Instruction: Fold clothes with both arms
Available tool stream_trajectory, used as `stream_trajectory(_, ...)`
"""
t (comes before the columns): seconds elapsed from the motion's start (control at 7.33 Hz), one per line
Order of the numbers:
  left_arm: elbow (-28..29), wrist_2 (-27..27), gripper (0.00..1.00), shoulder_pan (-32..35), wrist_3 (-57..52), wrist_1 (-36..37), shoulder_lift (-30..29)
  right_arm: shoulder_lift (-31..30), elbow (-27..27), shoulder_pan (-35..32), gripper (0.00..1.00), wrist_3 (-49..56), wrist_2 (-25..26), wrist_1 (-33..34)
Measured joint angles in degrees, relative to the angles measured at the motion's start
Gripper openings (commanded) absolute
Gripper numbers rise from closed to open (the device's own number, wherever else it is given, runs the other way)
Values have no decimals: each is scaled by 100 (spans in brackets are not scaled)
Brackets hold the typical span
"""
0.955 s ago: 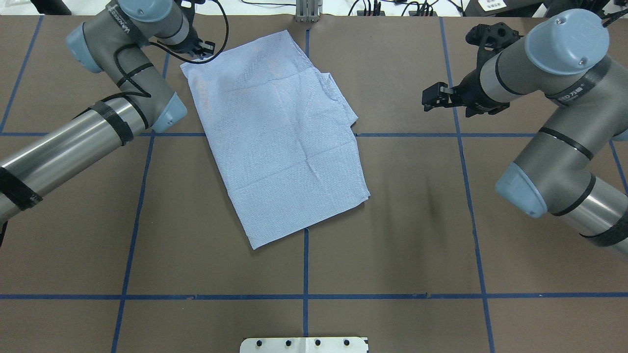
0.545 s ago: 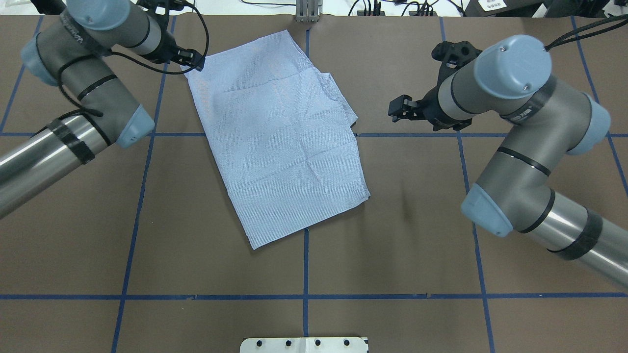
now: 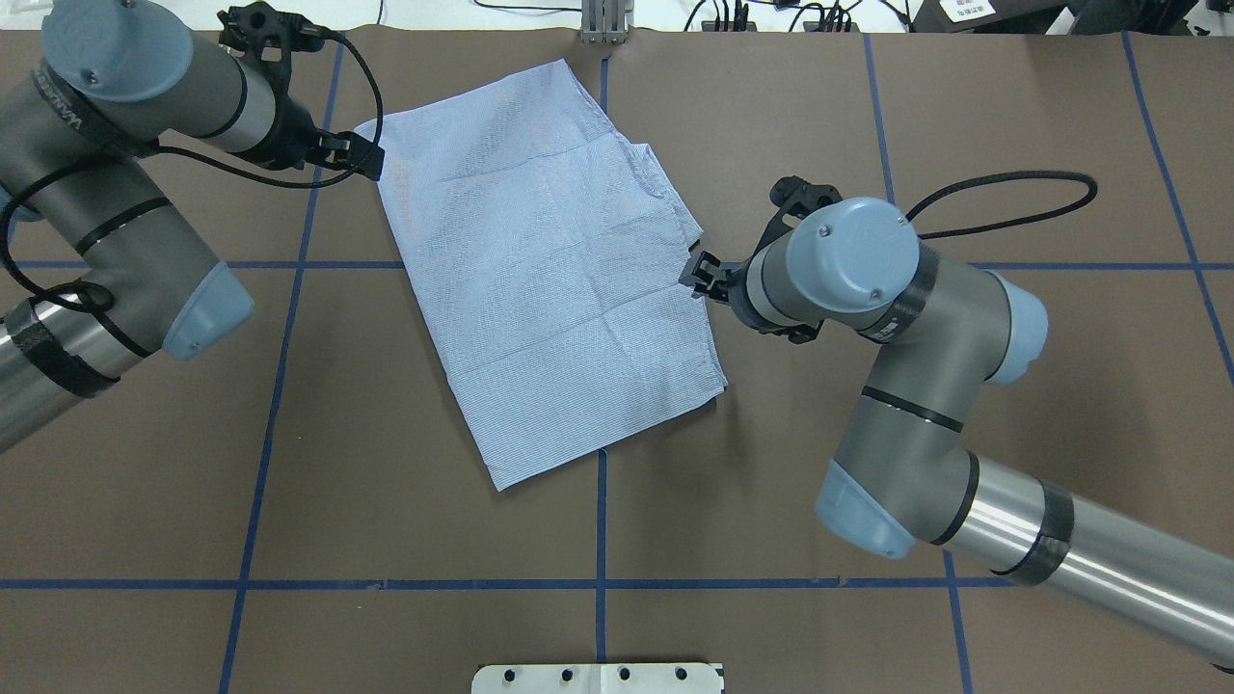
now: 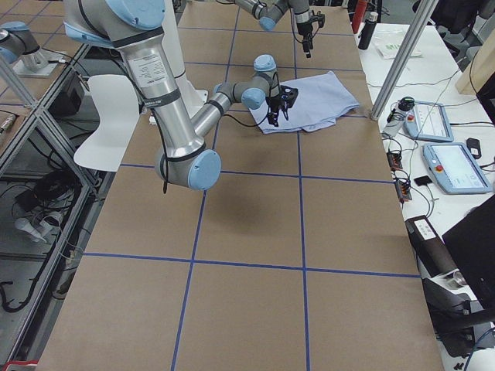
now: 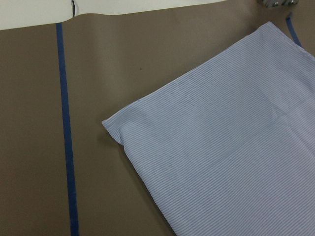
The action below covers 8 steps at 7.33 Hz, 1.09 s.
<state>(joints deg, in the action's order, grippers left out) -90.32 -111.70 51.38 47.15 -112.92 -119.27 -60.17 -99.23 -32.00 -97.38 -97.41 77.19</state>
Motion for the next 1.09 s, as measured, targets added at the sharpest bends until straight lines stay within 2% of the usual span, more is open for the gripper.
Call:
stream_trajectory(0.27, -60, -1, 100, -117, 112, 35, 54, 124, 230, 239, 83, -593, 208, -15)
stream_trajectory(0.68, -43, 4, 100, -193, 217, 18, 61, -63, 279, 458, 70, -963, 459, -20)
stream_trajectory(0.82, -32, 6, 100, -195, 222, 11, 61, -85, 314, 532, 70, -1050, 541, -20)
stream_trajectory(1.09, -20, 10, 100, -198, 224, 7, 67, -70, 397, 616, 62, -1103, 622, -20)
